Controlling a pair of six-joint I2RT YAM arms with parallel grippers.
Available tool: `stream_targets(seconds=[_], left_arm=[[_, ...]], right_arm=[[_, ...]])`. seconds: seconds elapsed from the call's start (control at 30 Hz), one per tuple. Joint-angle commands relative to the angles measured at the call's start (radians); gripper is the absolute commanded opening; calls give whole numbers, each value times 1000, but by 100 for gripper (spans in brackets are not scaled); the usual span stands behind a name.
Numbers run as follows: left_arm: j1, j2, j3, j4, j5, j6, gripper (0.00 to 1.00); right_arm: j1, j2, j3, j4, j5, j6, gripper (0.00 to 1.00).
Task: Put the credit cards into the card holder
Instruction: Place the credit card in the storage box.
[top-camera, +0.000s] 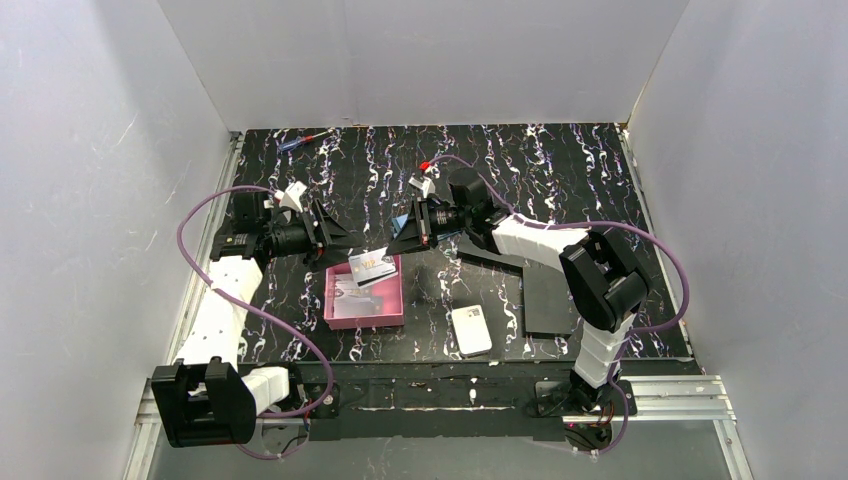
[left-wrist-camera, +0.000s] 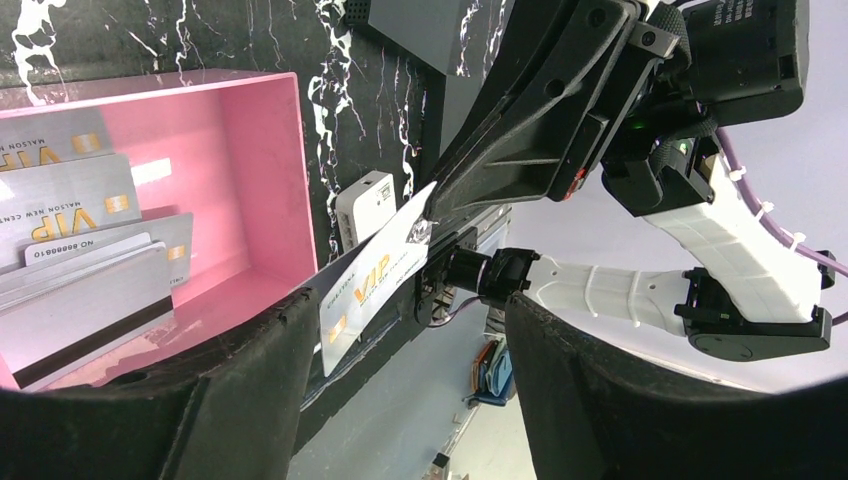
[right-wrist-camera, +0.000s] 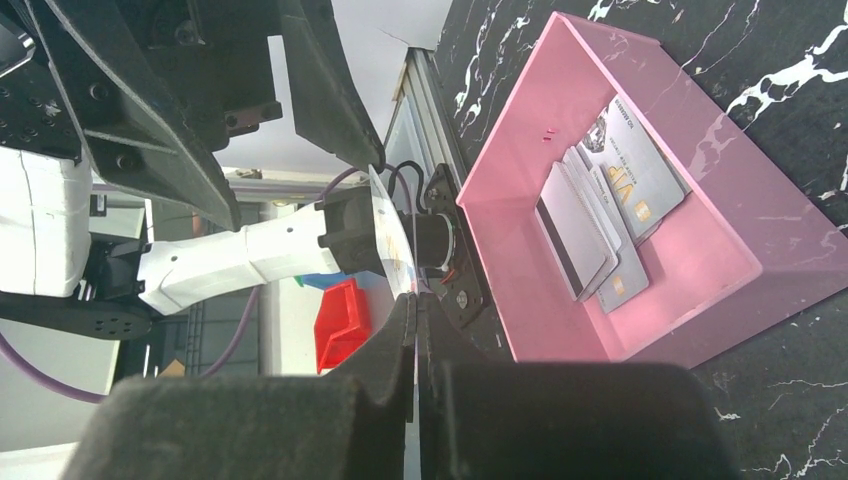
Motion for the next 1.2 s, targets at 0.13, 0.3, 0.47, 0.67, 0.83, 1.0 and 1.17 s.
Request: stream_targets(seconds=[0.13,0.3,0.47,0.67,0.83,1.0,1.17], left_arm=[[-5,-21,-29,115,107,-101,61],[-5,-15,-56,175,145,-159,55],[-5,-10,-85,194,150,-200,46],[-4,13,-78,50,67,-84,24],[-2,51,-89,-42,-29,51,4],[0,85,-73,-76,-109,141,0],[1,91,14,-193,-202,245,0]], right_arm=[[7,0,4,89,13,35,1],[7,4,-33,199,21,112,1],[7,18,-54,350,31,213,1],[12,43,-66,384,59,226,1],[43,64,-82,361,113,165,1],[79,66,-110,292,224,26,26],[82,23,-115,198,278,-89,52]])
